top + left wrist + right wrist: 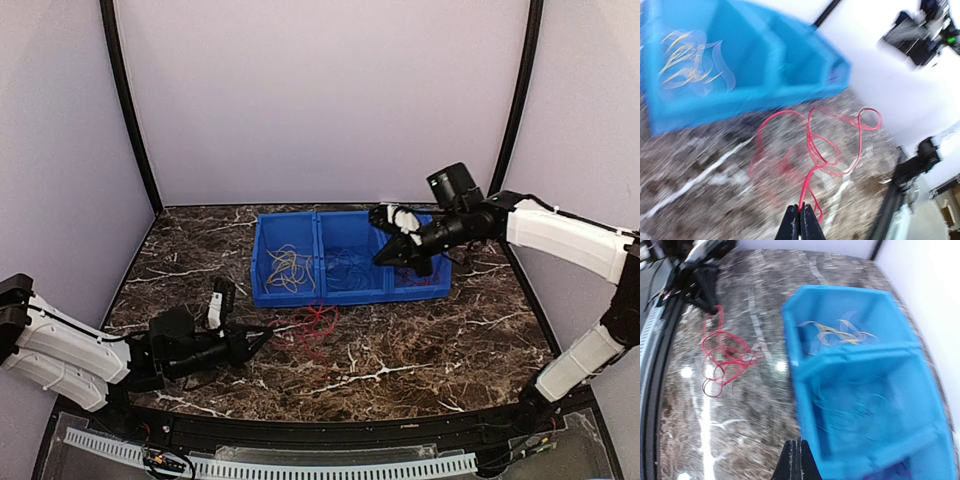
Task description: Untangle the cables
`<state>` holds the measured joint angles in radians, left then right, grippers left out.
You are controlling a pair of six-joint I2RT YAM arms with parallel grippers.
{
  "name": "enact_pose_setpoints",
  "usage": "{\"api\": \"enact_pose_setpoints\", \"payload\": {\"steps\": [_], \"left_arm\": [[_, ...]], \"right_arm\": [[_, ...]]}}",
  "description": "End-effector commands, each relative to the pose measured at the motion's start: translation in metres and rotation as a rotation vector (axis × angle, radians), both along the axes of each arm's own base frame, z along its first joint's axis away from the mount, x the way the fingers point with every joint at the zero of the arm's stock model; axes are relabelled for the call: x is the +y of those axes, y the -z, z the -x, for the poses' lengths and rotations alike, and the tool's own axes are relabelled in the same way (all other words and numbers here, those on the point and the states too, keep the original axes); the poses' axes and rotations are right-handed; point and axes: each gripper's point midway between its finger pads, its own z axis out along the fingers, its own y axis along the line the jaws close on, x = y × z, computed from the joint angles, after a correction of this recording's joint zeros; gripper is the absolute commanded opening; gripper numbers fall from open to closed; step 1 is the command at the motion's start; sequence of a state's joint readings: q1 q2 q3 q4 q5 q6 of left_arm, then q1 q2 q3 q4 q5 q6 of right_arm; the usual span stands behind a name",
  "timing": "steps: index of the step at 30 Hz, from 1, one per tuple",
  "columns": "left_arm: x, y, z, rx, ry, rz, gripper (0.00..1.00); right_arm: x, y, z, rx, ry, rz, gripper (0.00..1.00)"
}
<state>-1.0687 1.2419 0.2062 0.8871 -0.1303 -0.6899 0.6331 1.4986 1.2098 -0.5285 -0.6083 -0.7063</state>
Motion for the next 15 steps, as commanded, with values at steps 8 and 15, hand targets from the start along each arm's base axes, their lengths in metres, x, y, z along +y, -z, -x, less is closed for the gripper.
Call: {"api": "enact_pose_setpoints", "payload": {"steps": [8,15], "left_arm": [[0.059,0.068,0.000,0.084,-0.139,-0.273,0.00],[0.045,0.057,-0.003,0.053,-0.104,-0.262,0.00]], "right_arm": [[-0.147,-0.080,-0.094,0.004,0.443,-0.265,0.00],[-0.083,-0.036,-0.050,0.069,0.252,-0.196,0.27]]}}
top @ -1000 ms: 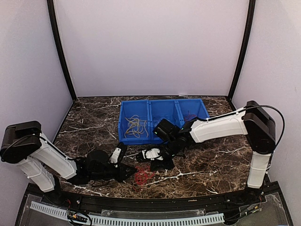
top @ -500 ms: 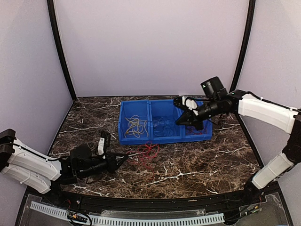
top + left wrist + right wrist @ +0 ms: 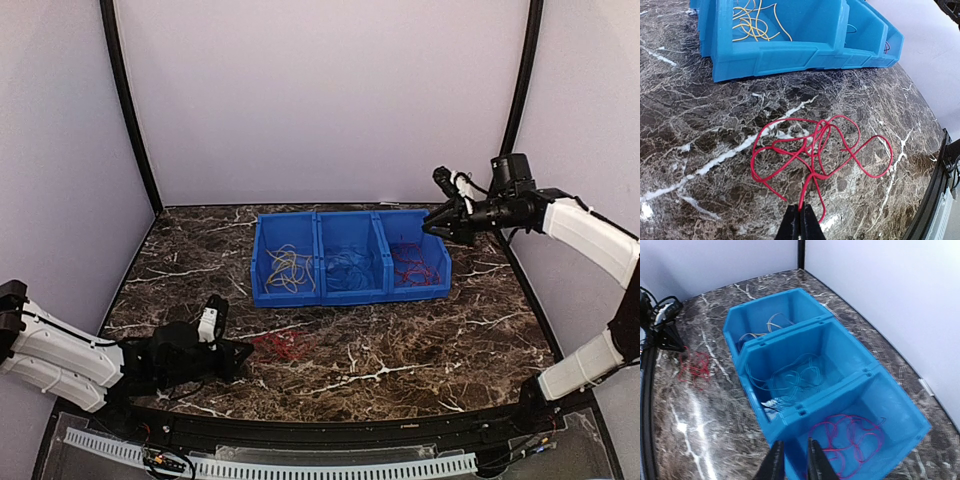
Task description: Untangle the cables
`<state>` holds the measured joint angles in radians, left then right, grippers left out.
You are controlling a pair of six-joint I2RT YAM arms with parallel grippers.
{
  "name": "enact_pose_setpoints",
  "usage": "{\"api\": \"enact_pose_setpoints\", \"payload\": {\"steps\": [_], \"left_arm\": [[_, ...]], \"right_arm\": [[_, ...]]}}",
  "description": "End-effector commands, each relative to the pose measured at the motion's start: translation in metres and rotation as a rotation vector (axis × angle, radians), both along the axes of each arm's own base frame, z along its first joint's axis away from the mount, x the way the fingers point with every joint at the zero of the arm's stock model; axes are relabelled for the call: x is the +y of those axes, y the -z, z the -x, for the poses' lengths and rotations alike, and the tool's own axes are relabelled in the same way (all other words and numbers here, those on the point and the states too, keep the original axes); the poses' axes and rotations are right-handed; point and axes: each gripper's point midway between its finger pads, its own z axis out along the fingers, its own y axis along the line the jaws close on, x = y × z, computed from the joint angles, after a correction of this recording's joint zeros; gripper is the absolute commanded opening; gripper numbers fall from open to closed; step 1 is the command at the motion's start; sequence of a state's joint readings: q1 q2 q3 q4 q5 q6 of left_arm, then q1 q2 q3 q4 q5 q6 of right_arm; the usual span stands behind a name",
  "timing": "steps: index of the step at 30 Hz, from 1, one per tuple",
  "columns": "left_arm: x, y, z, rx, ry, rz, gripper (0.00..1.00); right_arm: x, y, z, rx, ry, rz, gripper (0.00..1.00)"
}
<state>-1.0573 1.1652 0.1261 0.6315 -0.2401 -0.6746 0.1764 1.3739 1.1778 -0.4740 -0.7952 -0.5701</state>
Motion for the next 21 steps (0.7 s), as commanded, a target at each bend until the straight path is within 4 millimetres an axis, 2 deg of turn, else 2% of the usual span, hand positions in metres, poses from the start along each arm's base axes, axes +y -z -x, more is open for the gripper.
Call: {"api": "enact_pose_setpoints", "payload": {"steps": [1,5,11,15,21], "left_arm": [[-0.008,-0.009,-0.006,-0.026,0.011,-0.009,0.00],[-0.008,-0.005,-0.005,-0.011,0.014,-0.018,0.00],[-0.005,-0.002,-0.003,0.008,0.007,-0.014,0.00],[0.003,0.005,-0.002,0.035,-0.022,-0.044,0.00],[0.024,0.018,-0.002,0.077,-0.098,-0.106,0.00]], "right_arm": [[0.058,0.027,0.042,0.033,-0.184,0.023,0.32],[0.112,0.064,0.083,0.108,-0.345,0.104,0.39],[0.170,0.129,0.121,0.279,-0.467,0.225,0.43],[0.197,0.158,0.123,0.356,-0.450,0.288,0.45],[0.222,0.170,0.115,0.431,-0.421,0.298,0.47]]}}
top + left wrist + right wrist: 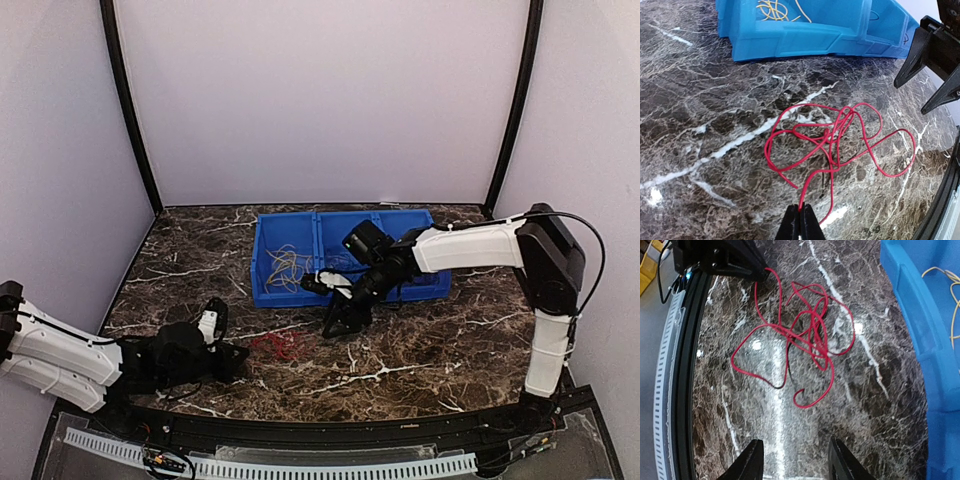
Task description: Untangle the cables
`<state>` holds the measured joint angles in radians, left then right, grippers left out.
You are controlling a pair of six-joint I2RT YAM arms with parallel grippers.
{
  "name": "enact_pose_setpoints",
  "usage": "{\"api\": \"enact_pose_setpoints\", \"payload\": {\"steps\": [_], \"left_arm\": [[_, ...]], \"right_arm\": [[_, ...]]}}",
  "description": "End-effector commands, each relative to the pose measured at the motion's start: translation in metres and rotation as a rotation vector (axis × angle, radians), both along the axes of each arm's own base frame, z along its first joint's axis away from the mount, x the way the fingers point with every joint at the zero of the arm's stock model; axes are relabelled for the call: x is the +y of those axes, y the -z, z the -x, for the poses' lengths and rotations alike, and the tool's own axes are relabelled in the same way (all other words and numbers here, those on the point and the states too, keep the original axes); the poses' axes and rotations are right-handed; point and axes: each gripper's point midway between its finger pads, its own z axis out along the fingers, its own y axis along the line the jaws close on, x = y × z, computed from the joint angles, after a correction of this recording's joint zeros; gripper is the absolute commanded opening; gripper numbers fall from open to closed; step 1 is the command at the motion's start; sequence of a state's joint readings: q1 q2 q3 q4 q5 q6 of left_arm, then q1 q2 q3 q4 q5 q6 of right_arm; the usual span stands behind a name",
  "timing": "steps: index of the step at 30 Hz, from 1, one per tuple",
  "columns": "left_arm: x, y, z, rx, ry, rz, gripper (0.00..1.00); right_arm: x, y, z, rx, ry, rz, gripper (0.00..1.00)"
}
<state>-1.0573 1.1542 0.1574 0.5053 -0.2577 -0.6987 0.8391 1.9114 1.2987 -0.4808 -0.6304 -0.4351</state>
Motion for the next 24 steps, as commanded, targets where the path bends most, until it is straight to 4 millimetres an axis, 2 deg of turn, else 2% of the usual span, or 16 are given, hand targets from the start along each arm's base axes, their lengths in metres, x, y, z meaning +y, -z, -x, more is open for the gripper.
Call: {"api": "enact_pose_setpoints", "payload": {"steps": [1,5,11,16,18,19,20,21,24], "left_arm": [[0.019,0.009,-0.002,0.030,-0.076,-0.053,0.00],[0.023,0.008,-0.003,0.019,-0.090,-0.048,0.00],[0.023,0.008,-0.002,0.016,-0.083,-0.048,0.01],[0.021,0.003,-0.001,0.010,-0.067,-0.048,0.07],[0.021,0.000,-0.002,0.000,-0.056,-0.070,0.20],[0.017,-0.008,-0.004,-0.020,-0.044,-0.078,0.28],[0.020,-0.005,-0.002,-0.010,-0.036,-0.115,0.32],[0.014,-0.015,-0.002,-0.029,-0.001,-0.112,0.37],[0.004,-0.033,0.004,-0.091,0.089,-0.117,0.44]], "right_arm": [[0.022,-0.007,-0.011,0.013,0.042,0.001,0.47],[0.035,0.000,-0.007,0.052,0.039,0.012,0.50],[0.045,0.025,-0.002,0.086,0.050,0.089,0.53],[0.049,0.036,-0.002,0.113,0.072,0.111,0.48],[0.051,0.040,-0.003,0.125,0.081,0.115,0.41],[0.051,0.040,-0.001,0.135,0.077,0.112,0.28],[0.052,0.040,-0.001,0.139,0.074,0.109,0.18],[0.053,0.039,0.000,0.145,0.073,0.103,0.11],[0.054,0.034,0.001,0.146,0.071,0.086,0.02]]}}
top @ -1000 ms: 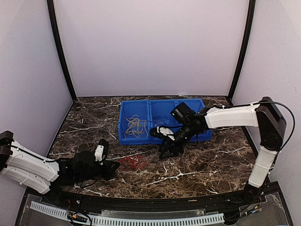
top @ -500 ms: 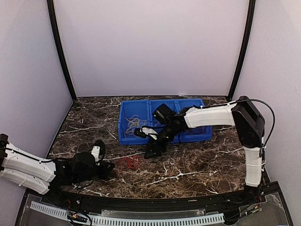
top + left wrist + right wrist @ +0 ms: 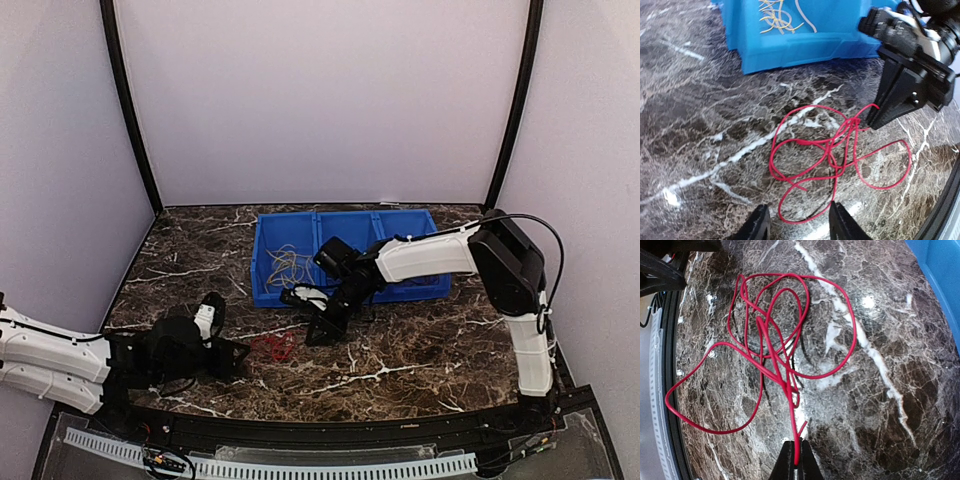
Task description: Untangle the cables
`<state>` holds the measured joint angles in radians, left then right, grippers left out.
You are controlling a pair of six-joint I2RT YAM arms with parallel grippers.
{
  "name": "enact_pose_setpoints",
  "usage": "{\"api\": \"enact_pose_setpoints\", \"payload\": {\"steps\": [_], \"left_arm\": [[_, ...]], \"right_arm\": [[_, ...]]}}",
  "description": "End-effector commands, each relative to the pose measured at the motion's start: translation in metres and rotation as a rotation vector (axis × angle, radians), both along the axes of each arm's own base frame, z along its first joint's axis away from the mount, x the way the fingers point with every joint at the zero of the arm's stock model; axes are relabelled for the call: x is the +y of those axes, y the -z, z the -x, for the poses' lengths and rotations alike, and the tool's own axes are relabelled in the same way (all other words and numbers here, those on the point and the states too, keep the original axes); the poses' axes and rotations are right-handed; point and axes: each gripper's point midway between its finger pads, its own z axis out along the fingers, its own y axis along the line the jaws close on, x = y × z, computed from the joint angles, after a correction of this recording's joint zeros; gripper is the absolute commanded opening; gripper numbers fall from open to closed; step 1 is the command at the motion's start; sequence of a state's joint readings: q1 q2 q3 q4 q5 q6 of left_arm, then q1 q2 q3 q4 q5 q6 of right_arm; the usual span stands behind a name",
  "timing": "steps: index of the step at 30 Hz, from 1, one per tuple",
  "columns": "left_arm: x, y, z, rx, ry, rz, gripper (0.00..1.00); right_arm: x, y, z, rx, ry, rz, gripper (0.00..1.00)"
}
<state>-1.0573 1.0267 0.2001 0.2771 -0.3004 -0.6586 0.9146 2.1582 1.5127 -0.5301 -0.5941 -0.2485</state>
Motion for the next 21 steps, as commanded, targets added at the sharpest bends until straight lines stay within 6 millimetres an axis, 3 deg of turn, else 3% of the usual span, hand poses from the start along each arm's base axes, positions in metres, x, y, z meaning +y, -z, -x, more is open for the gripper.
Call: {"api": "enact_pose_setpoints", "payload": {"steps": [1,7,14,18,21], "left_arm": [[-0.016,-0.031,0.007,-0.090,0.129,-0.027,0.44],[-0.048,-0.065,0.018,-0.224,0.283,0.023,0.47],[-0.089,-0.037,0.026,-0.179,0.439,-0.092,0.48],[-0.096,-0.024,0.017,-0.169,0.420,-0.161,0.48],[-0.097,-0.022,0.009,-0.186,0.390,-0.185,0.39]], "right_arm": [[0.010,-0.014,0.000,0.001,-0.004,-0.048,0.00],[0.008,-0.013,0.002,0.005,-0.009,-0.050,0.00],[0.007,-0.011,0.004,0.014,-0.013,-0.048,0.00],[0.006,-0.010,0.006,0.018,-0.018,-0.046,0.00],[0.005,-0.008,0.007,0.022,-0.022,-0.042,0.00]]}}
